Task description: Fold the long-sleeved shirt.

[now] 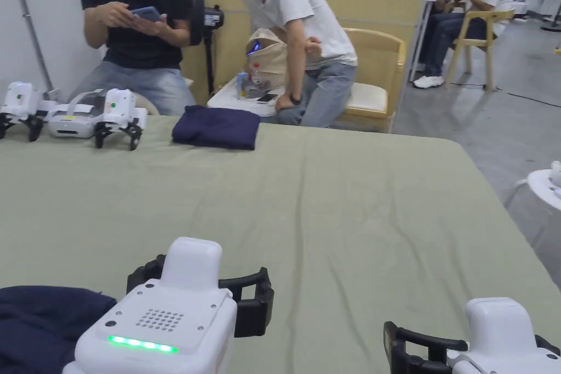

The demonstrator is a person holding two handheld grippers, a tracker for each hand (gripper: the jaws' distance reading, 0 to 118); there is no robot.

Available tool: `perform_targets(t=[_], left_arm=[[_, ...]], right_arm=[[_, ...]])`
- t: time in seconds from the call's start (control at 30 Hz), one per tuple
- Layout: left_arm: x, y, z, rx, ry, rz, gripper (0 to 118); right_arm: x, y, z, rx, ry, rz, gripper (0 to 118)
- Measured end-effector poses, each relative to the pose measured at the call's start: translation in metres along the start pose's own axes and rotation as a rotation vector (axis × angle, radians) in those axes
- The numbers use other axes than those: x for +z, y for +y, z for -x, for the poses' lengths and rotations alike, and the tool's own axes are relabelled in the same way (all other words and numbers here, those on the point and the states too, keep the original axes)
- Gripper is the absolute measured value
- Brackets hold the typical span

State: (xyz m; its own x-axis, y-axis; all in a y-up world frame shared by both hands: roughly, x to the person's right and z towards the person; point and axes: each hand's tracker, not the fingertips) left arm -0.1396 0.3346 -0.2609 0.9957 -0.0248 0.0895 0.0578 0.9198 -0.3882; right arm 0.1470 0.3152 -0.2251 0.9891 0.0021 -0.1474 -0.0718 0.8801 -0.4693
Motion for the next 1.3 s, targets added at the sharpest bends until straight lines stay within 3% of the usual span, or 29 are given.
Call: perform_targets(t=[0.13, 0.27, 0.33, 0.47, 0.6, 0.77, 0.93, 1.07, 1.13, 1.23, 1.3], left_arm=[[0.009, 0.005, -0.038, -0.026, -0.038, -0.015, 105], [0.021, 0.015, -0.052, -0.043, -0.054, -0.025, 105], [0.026, 0.021, -0.052, -0.048, -0.061, -0.037, 105], [0.036, 0.030, -0.045, -0.022, -0.034, -0.066, 105], [0.041, 0.033, -0.035, 0.005, -0.006, -0.076, 108], [0.042, 0.031, -0.025, 0.014, 0.029, -0.078, 108], [0.038, 0.030, -0.018, 0.031, 0.036, -0.058, 108], [0.036, 0.029, -0.015, 0.046, 0.035, -0.055, 108], [0.036, 0.029, -0.015, 0.047, 0.036, -0.056, 108], [0.035, 0.031, -0.011, 0.057, 0.035, -0.057, 108], [0.035, 0.032, -0.010, 0.065, 0.036, -0.058, 108]], right_arm=[[0.020, -0.005, -0.021, -0.008, -0.052, -0.049, 116], [0.029, -0.002, -0.022, -0.001, -0.210, -0.085, 116], [0.030, 0.002, -0.023, -0.001, -0.242, -0.114, 116], [0.034, 0.010, -0.023, -0.006, -0.198, -0.139, 116], [0.034, 0.023, -0.018, -0.087, -0.240, -0.114, 116], [0.035, 0.030, -0.021, -0.127, -0.155, -0.125, 117], [0.033, 0.033, -0.025, -0.267, -0.143, -0.149, 117], [0.032, 0.030, -0.018, -0.181, -0.169, -0.228, 116], [0.030, 0.035, -0.016, -0.200, -0.166, -0.203, 116], [0.026, 0.040, -0.025, -0.306, -0.076, -0.111, 117], [0.023, 0.045, -0.028, -0.279, -0.063, -0.069, 117]])
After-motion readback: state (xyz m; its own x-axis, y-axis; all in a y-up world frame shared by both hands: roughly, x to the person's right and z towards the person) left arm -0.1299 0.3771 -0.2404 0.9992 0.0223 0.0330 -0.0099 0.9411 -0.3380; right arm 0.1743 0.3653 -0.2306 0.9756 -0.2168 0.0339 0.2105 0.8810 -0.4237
